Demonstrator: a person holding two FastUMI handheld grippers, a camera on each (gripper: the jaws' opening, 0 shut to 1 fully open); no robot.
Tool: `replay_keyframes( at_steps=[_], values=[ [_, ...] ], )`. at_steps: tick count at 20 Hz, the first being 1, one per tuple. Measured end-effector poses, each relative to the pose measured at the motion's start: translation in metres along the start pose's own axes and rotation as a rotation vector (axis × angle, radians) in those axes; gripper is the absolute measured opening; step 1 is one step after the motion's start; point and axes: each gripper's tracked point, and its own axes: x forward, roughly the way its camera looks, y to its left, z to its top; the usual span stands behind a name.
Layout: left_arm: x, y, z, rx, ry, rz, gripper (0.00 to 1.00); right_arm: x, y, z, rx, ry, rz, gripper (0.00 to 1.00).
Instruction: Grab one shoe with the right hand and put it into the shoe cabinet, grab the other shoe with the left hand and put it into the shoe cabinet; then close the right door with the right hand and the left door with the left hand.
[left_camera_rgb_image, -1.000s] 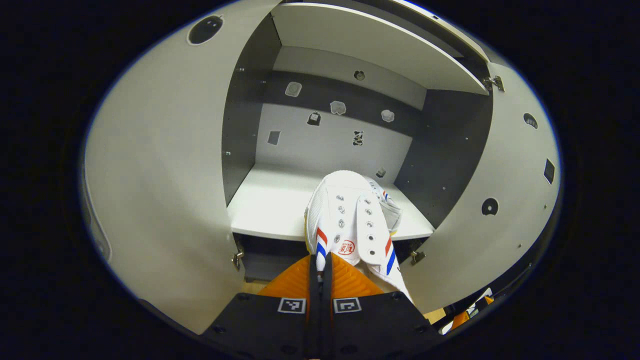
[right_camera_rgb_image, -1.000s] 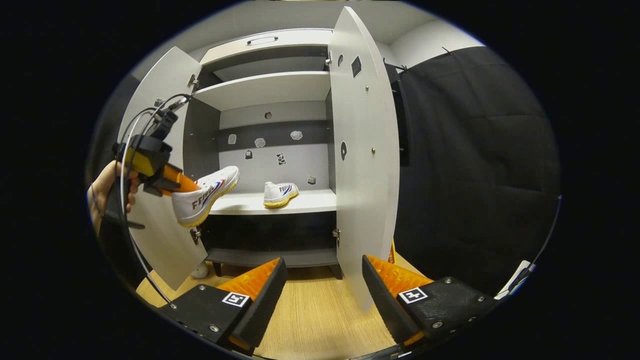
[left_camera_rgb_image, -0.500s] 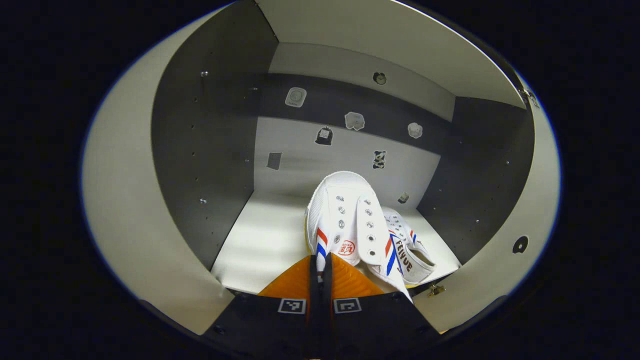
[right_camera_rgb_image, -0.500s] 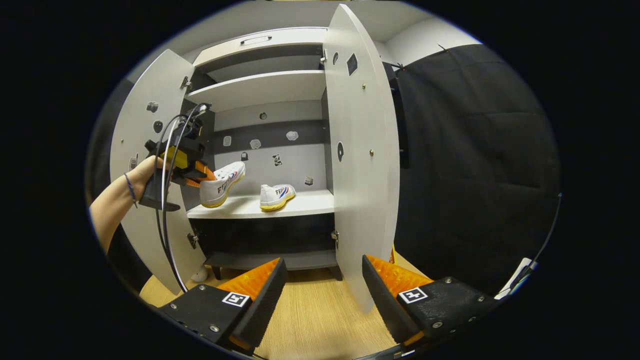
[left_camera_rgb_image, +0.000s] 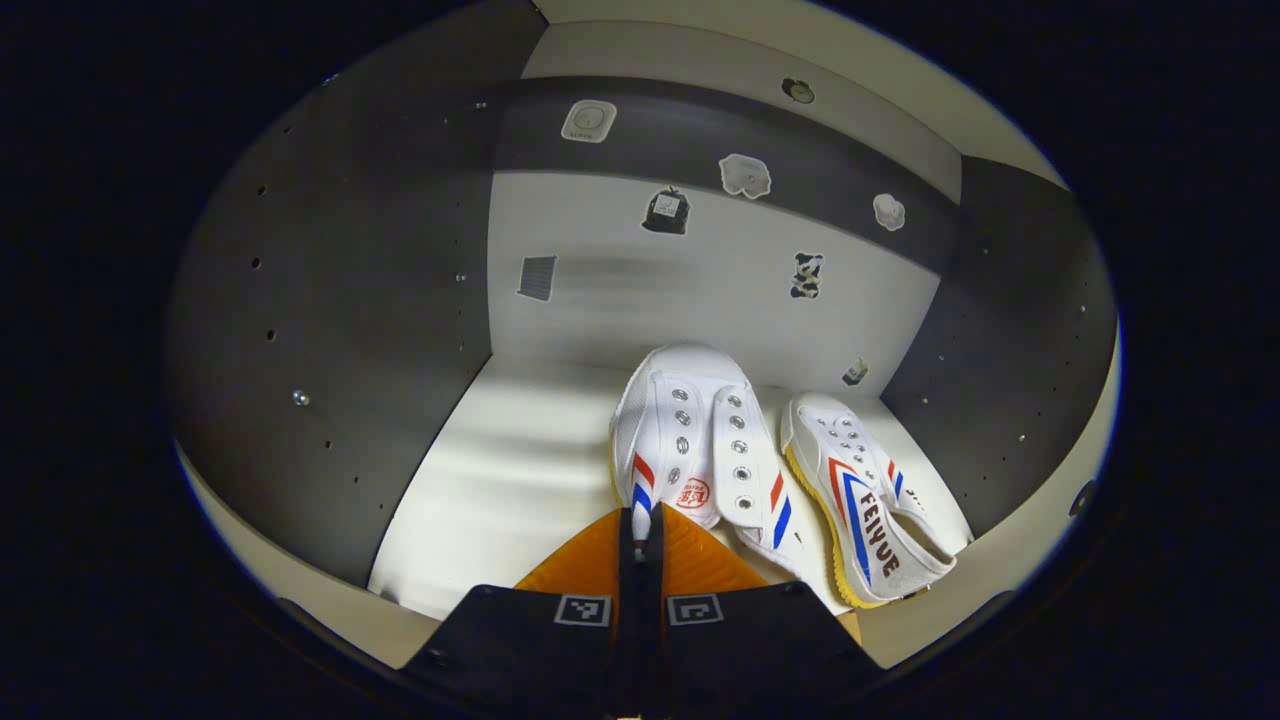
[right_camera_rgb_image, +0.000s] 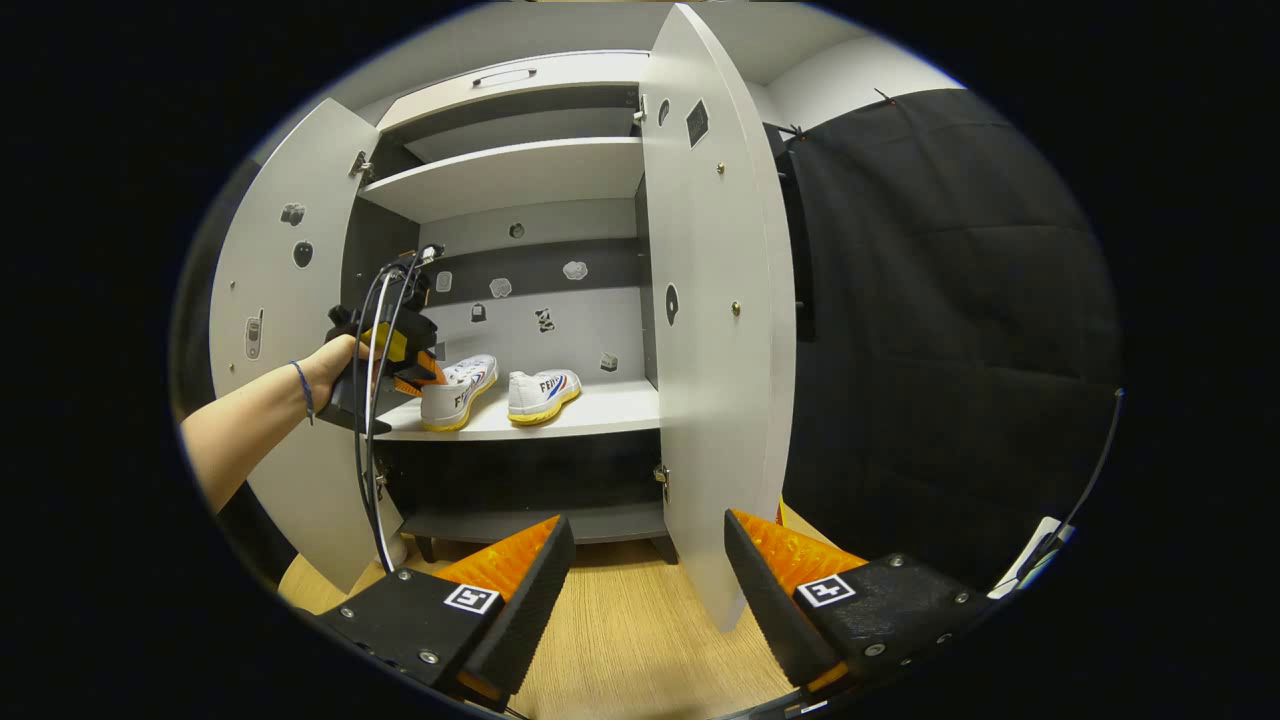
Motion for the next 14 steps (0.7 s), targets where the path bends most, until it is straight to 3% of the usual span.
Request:
replay_keyframes(
  at_steps=[2, 3, 6, 7, 8, 9, 14],
  values=[
    [0.003, -0.003, -0.001, 0.015, 0.006, -0.012, 0.12, -0.001, 0.001, 0.0, 0.006, -0.001, 0.003, 0.93],
    [0.003, -0.003, 0.005, 0.021, -0.017, -0.009, 0.27, -0.002, 0.001, 0.001, 0.007, -0.003, 0.003, 0.93],
    [-0.021, -0.007, 0.018, 0.065, -0.086, -0.005, 0.42, -0.004, 0.003, 0.004, 0.004, -0.011, 0.007, 0.93],
    [-0.035, -0.01, 0.026, 0.093, -0.128, -0.008, 0.63, -0.006, 0.003, 0.006, 0.001, -0.015, 0.008, 0.93],
    [-0.048, -0.011, 0.032, 0.118, -0.165, 0.001, 0.75, -0.008, 0.003, 0.007, -0.002, -0.018, 0.008, 0.93],
    [-0.065, -0.014, 0.041, 0.149, -0.215, -0.002, 0.93, -0.011, 0.003, 0.007, -0.004, -0.022, 0.008, 0.93],
    [-0.158, -0.022, 0.076, 0.204, -0.439, 0.014, 0.96, -0.023, -0.005, 0.007, -0.003, -0.03, -0.001, 0.93]
  ],
)
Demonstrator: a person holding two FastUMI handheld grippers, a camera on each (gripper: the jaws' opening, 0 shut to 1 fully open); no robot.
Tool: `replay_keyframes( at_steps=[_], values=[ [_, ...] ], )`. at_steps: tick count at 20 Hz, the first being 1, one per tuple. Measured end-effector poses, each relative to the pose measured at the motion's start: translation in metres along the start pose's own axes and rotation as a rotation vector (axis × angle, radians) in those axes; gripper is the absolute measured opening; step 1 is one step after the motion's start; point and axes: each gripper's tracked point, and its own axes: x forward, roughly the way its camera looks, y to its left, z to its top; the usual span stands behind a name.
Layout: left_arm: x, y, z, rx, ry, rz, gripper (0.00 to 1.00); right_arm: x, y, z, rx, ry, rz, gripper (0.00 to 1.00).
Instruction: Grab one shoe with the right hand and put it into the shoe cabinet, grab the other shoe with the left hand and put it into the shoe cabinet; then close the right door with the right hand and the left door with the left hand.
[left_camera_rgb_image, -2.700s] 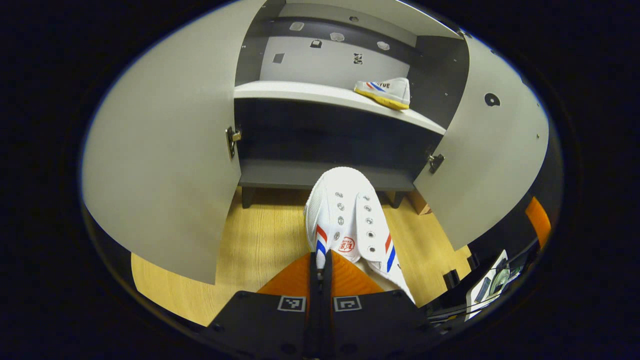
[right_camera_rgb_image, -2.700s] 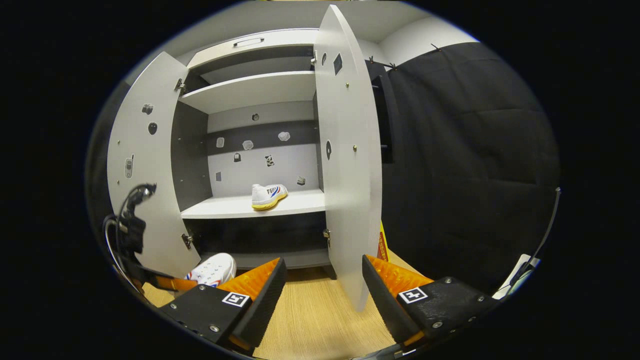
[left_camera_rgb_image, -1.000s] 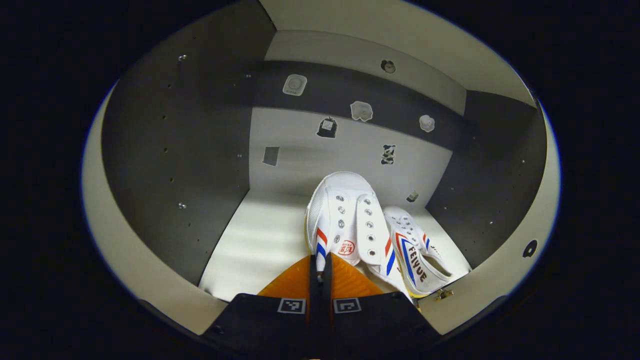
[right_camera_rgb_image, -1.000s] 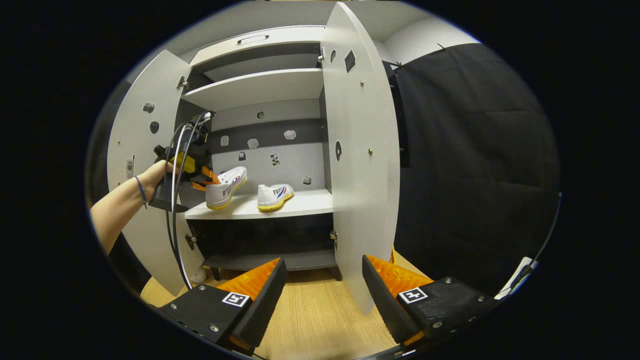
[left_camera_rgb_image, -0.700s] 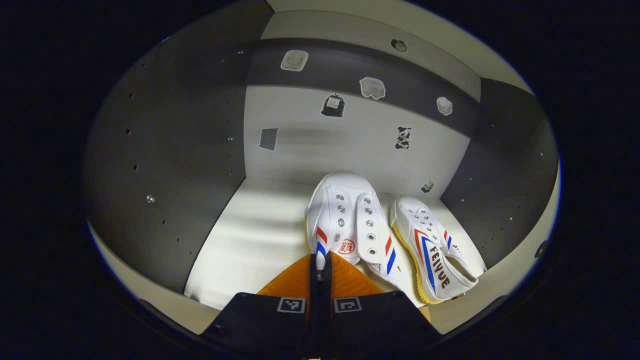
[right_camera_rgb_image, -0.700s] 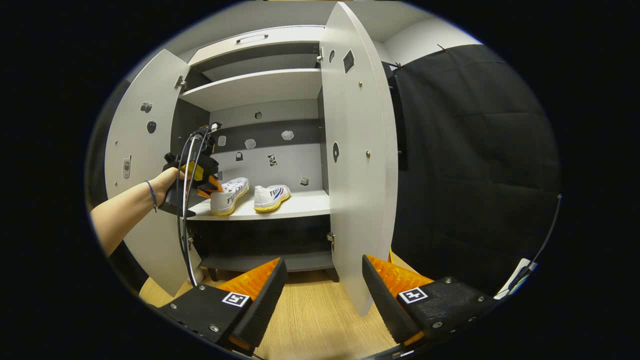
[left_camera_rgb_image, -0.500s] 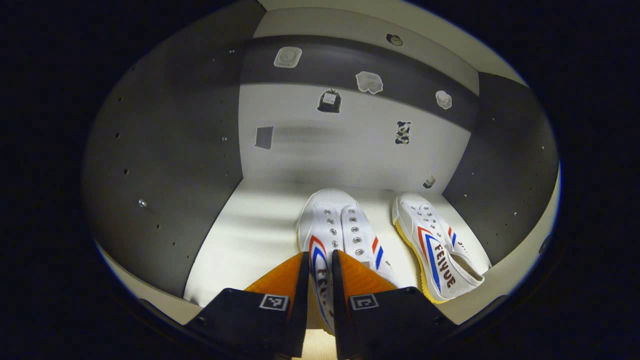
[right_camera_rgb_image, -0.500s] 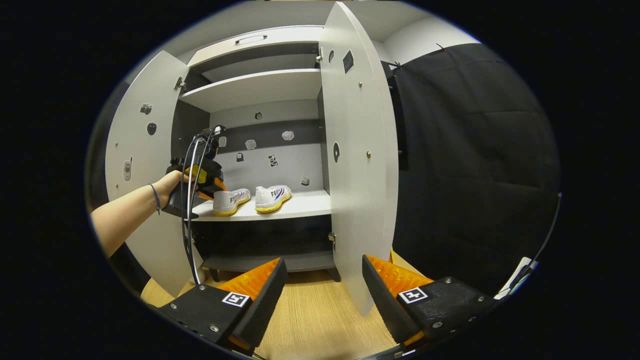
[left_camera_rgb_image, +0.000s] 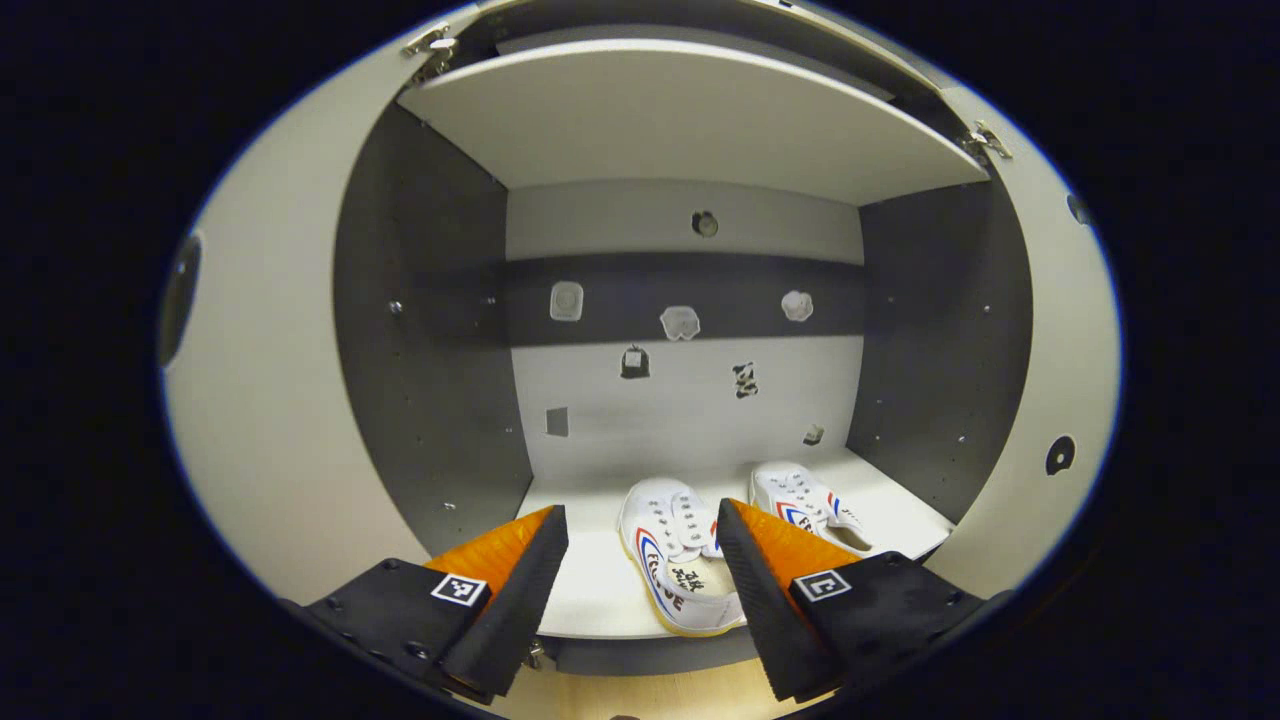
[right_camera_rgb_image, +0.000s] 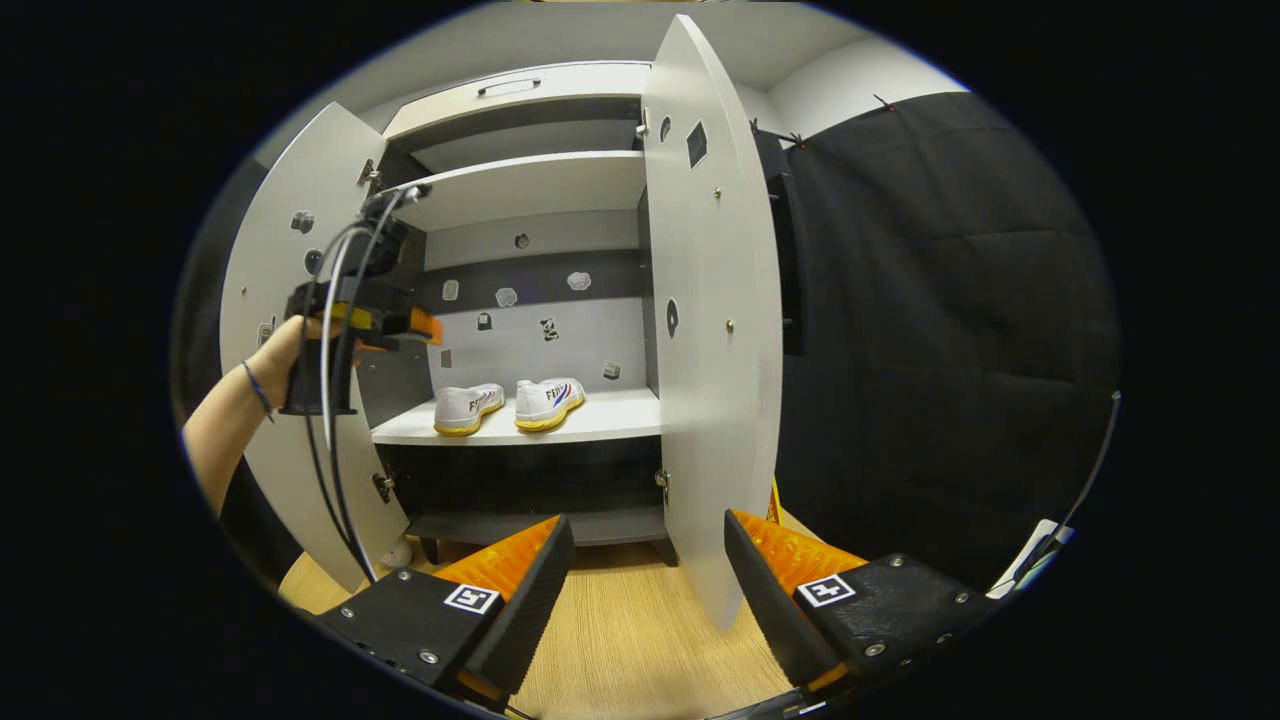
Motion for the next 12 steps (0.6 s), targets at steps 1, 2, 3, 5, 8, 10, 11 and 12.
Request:
replay_keyframes(
  at_steps=[1, 2, 3, 5, 8, 10, 11, 12],
  values=[
    [-0.017, -0.001, 0.013, 0.008, -0.037, -0.01, 0.96, -0.003, -0.003, 0.001, 0.003, -0.002, -0.003, 0.93],
    [-0.035, -0.002, 0.024, 0.019, -0.068, -0.016, 0.96, -0.006, -0.006, 0.002, 0.007, -0.004, -0.003, 0.93],
    [-0.055, -0.002, 0.034, 0.024, -0.1, -0.024, 0.96, -0.008, -0.011, 0.004, 0.009, -0.008, -0.008, 0.93],
    [-0.09, -0.003, 0.051, 0.008, -0.161, -0.042, 0.96, -0.011, -0.023, 0.009, 0.003, -0.019, -0.027, 0.93],
    [-0.137, 0.002, 0.053, -0.015, -0.187, -0.051, 0.95, -0.018, -0.051, 0.016, -0.017, -0.048, -0.076, 0.93],
    [-0.163, 0.004, 0.05, -0.018, -0.193, -0.065, 0.95, -0.021, -0.07, 0.021, -0.017, -0.06, -0.109, 0.93],
    [-0.176, 0.009, 0.047, -0.016, -0.2, -0.064, 0.95, -0.021, -0.081, 0.022, -0.027, -0.066, -0.13, 0.93],
    [-0.19, 0.014, 0.047, -0.016, -0.207, -0.059, 0.95, -0.021, -0.092, 0.022, -0.041, -0.068, -0.153, 0.93]
  ],
)
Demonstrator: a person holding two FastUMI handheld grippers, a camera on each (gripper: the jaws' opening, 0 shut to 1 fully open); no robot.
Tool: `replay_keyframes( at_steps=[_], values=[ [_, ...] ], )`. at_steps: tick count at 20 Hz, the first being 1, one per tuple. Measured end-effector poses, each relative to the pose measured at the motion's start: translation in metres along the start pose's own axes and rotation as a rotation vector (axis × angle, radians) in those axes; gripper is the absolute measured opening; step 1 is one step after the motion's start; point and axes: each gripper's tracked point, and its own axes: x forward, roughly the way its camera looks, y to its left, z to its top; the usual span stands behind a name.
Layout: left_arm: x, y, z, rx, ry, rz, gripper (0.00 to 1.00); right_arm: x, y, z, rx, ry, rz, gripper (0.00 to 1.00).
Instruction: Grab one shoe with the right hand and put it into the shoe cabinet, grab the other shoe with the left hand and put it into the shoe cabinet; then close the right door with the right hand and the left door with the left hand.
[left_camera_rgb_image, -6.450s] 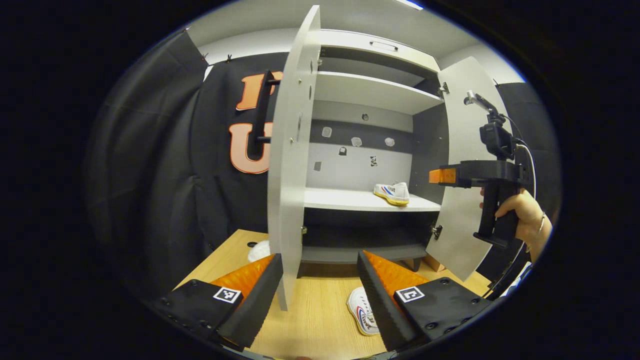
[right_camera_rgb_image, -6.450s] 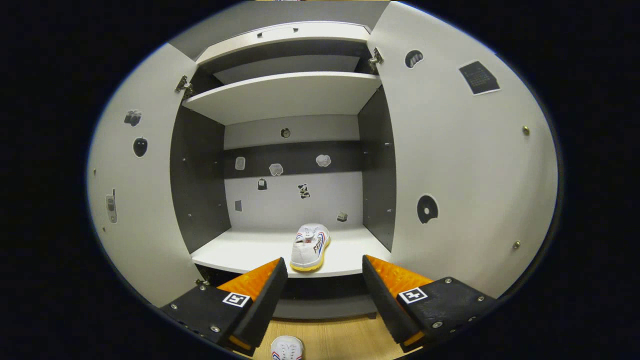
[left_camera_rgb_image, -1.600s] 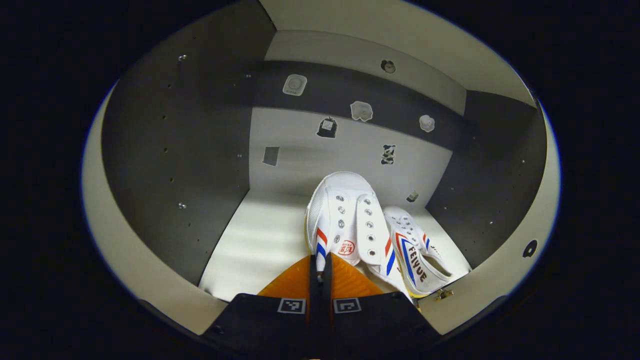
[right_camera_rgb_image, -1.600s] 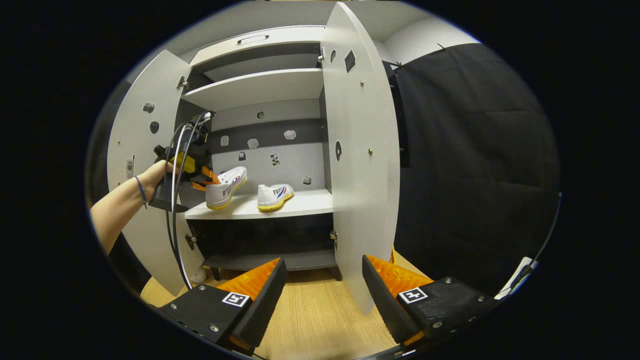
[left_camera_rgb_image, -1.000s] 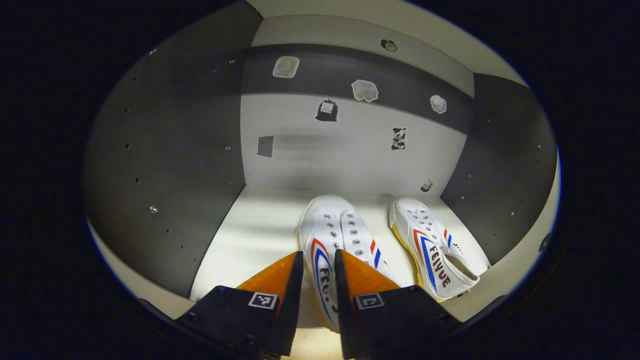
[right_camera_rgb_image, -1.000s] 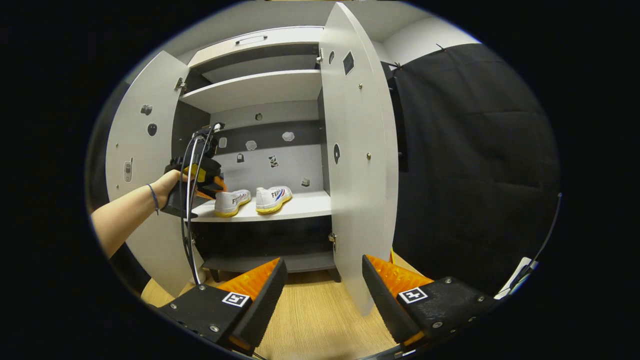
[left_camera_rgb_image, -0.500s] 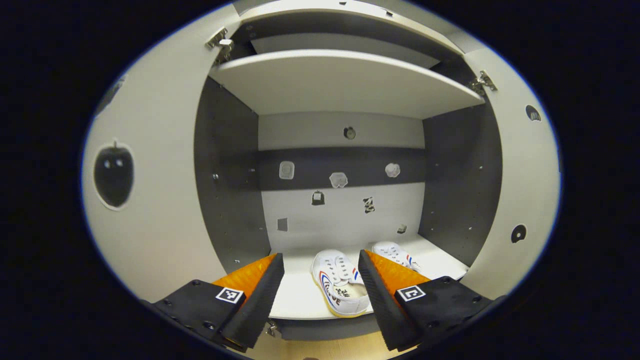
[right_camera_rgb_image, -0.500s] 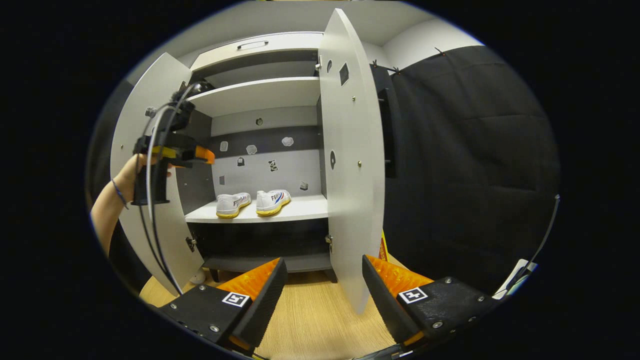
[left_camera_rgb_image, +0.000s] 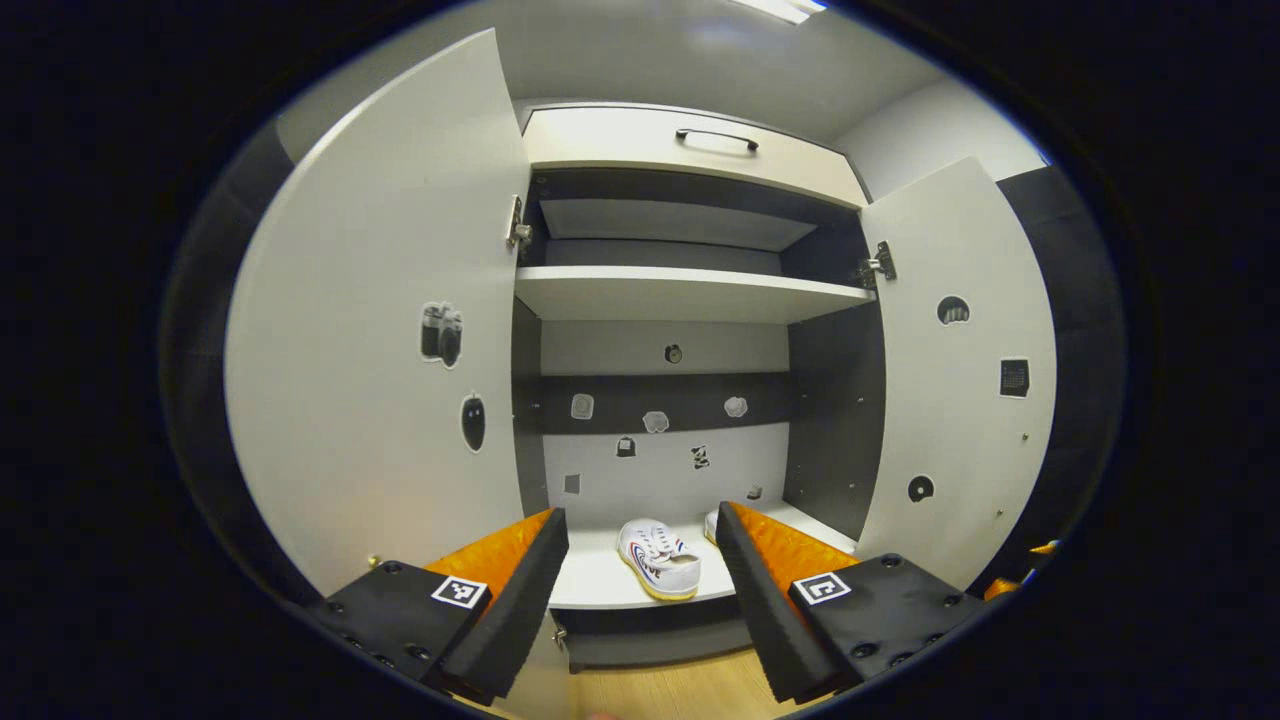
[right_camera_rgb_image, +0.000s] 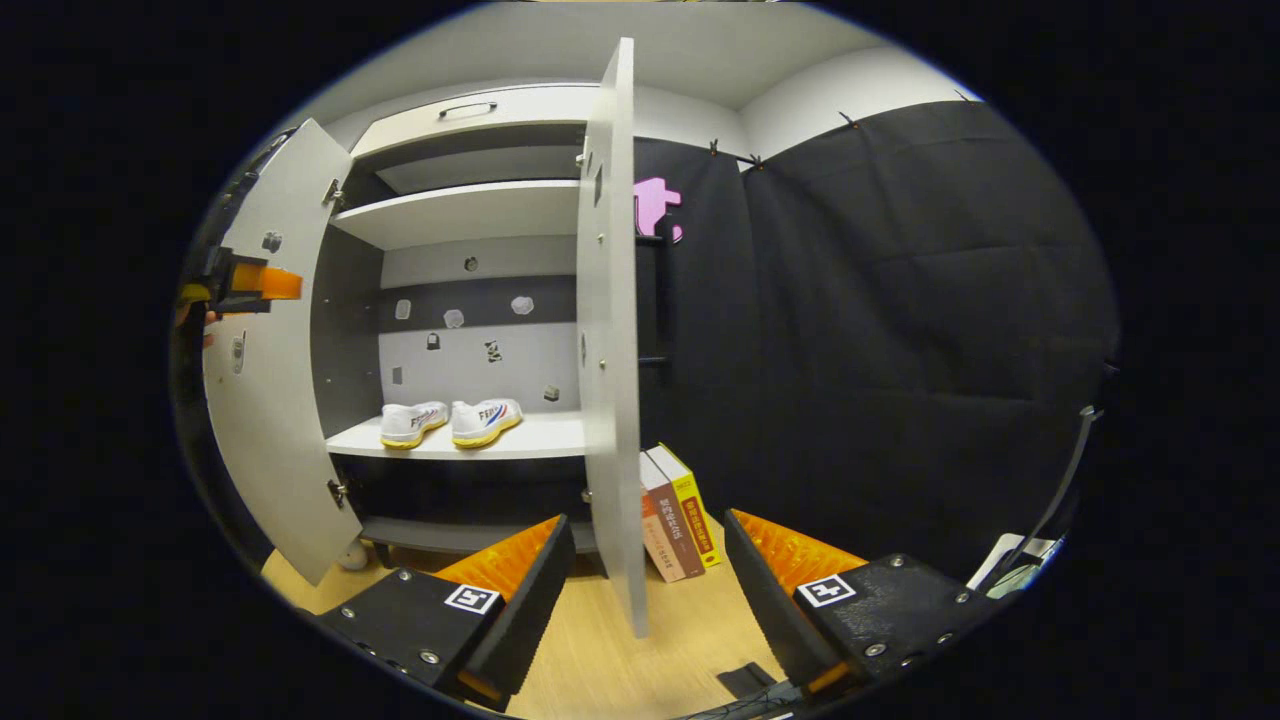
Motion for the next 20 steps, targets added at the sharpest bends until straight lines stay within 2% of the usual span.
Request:
replay_keyframes(
  at_steps=[3, 7, 9, 14, 17, 18, 19, 20],
  values=[
    [-0.038, 0.011, -0.001, -0.029, -0.009, 0.01, 0.95, 0.004, -0.025, -0.006, -0.008, 0.014, -0.048, 0.93],
    [-0.079, 0.041, 0.002, -0.025, -0.038, 0.071, 0.95, 0.019, -0.053, -0.015, -0.048, 0.017, -0.089, 0.93],
    [-0.096, 0.048, 0.001, -0.035, -0.048, 0.077, 0.94, 0.035, -0.056, -0.017, -0.061, 0.013, -0.074, 0.93],
    [-0.132, 0.077, -0.003, -0.006, -0.054, 0.145, 0.95, 0.086, -0.047, -0.017, -0.069, -0.001, -0.003, 0.93],
    [-0.148, 0.091, -0.007, -0.026, -0.042, 0.162, 0.95, 0.108, -0.038, -0.019, -0.029, 0.019, 0.022, 0.93],
    [-0.152, 0.099, -0.009, -0.021, -0.04, 0.186, 0.95, 0.11, -0.04, -0.018, -0.025, 0.014, 0.022, 0.99],
    [-0.157, 0.109, -0.009, -0.019, -0.04, 0.209, 0.95, 0.11, -0.039, -0.015, -0.021, 0.009, 0.026, 0.92],
    [-0.162, 0.115, -0.009, -0.022, -0.041, 0.222, 0.95, 0.107, -0.035, -0.014, -0.014, 0.005, 0.038, 0.92]
  ],
)
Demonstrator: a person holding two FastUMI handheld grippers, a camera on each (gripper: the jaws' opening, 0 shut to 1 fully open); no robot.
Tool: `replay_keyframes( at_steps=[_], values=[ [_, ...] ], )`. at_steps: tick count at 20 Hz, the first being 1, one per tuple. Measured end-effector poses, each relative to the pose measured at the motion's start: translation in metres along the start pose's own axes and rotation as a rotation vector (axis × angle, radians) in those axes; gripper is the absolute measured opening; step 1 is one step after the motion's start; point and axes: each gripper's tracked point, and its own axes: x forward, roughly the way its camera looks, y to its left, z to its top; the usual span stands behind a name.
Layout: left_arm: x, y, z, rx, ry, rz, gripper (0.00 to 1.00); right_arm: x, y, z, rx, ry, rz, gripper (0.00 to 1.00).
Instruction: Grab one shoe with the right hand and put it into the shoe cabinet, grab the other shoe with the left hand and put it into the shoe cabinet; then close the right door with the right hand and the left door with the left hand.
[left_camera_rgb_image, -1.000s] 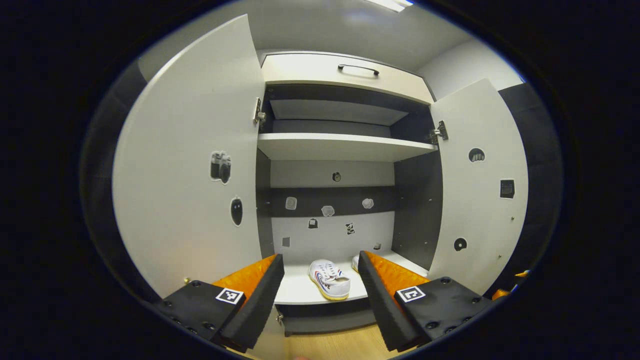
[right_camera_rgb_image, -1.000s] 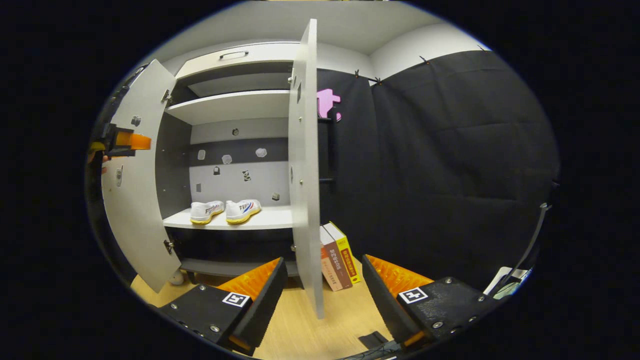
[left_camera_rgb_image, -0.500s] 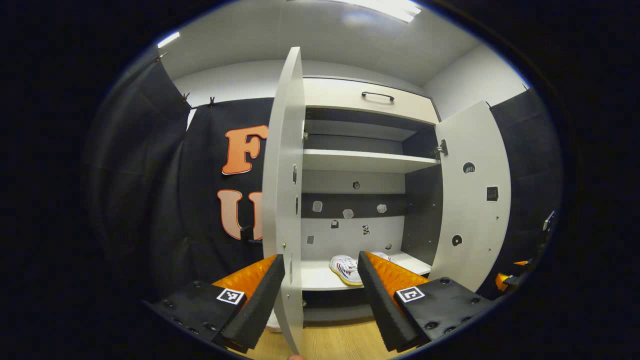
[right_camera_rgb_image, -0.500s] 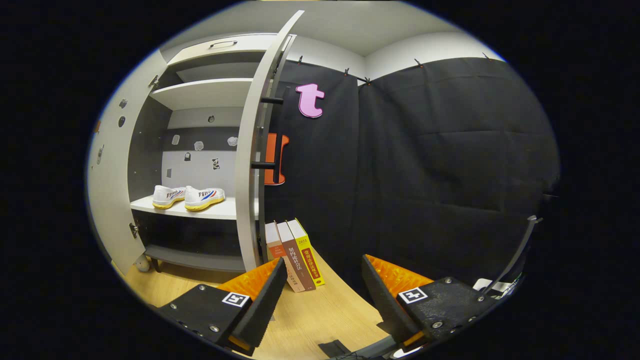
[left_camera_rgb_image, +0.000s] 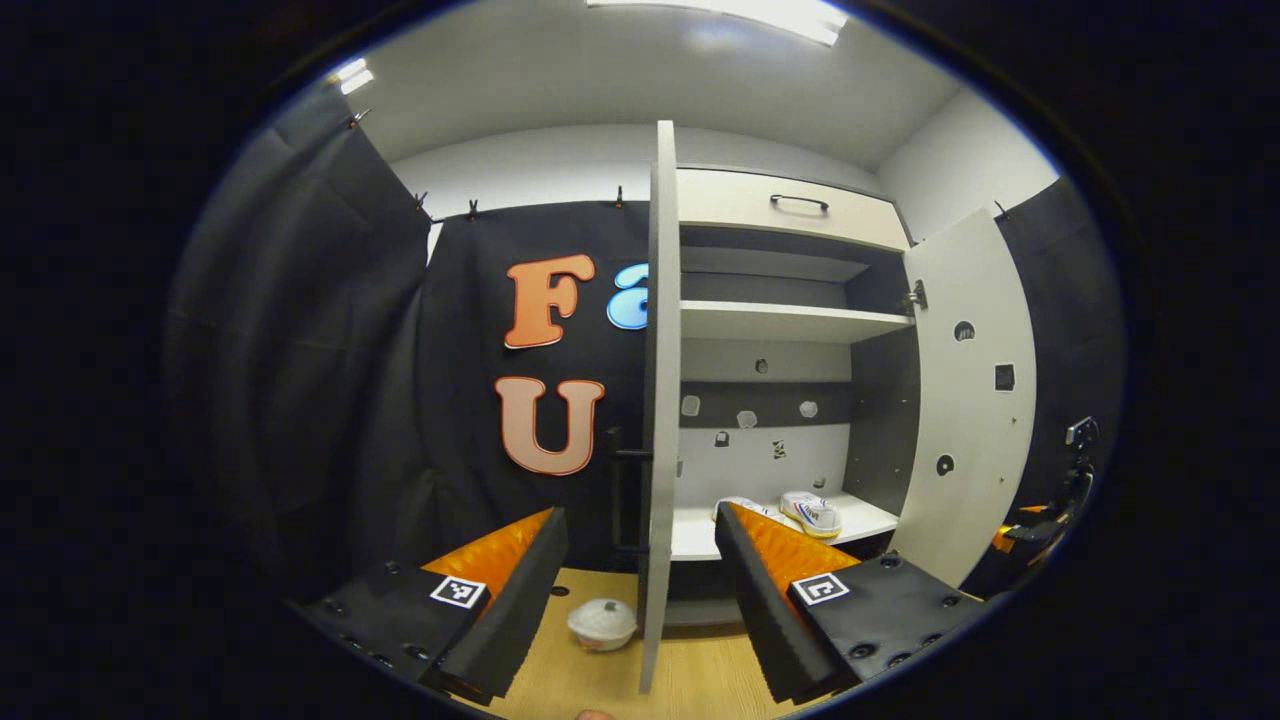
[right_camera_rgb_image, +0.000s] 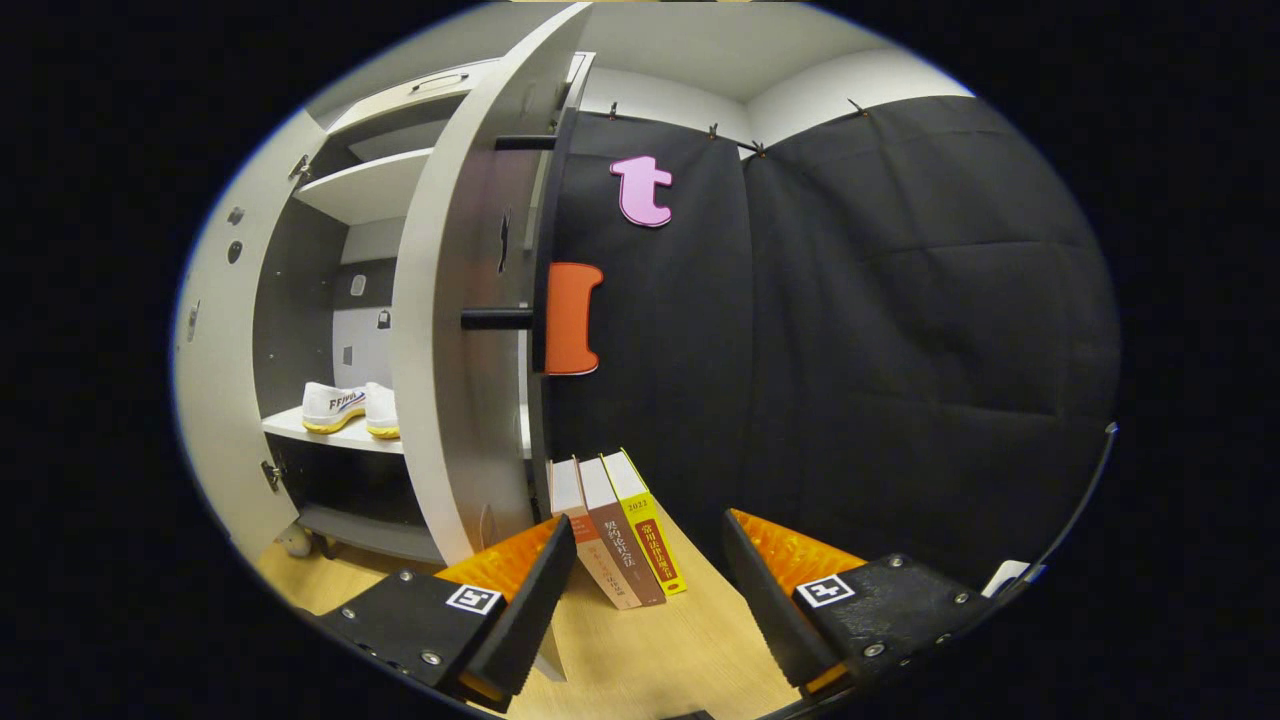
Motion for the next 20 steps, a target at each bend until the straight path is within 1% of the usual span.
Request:
replay_keyframes(
  at_steps=[3, 5, 9, 11, 15, 20],
  values=[
    [-0.007, 0.019, -0.005, -0.015, 0.006, 0.039, 0.95, -0.004, 0.014, -0.002, 0.007, 0.003, 0.035, 0.88],
    [-0.008, 0.026, -0.01, -0.021, 0.019, 0.049, 0.95, -0.007, 0.025, -0.004, 0.033, 0.005, 0.058, 0.88],
    [-0.01, 0.028, -0.012, -0.02, 0.034, 0.054, 0.96, -0.011, 0.064, -0.007, 0.088, 0.013, 0.133, 0.88],
    [-0.013, 0.031, -0.012, -0.017, 0.032, 0.065, 0.95, -0.01, 0.085, -0.007, 0.084, 0.012, 0.169, 0.88],
    [-0.022, 0.048, -0.021, -0.022, 0.039, 0.087, 0.95, -0.012, 0.127, -0.005, 0.063, 0.013, 0.275, 0.87],
    [-0.021, 0.064, -0.028, -0.038, 0.056, 0.119, 0.95, -0.003, 0.163, -0.006, 0.047, 0.014, 0.336, 0.87]
  ],
)
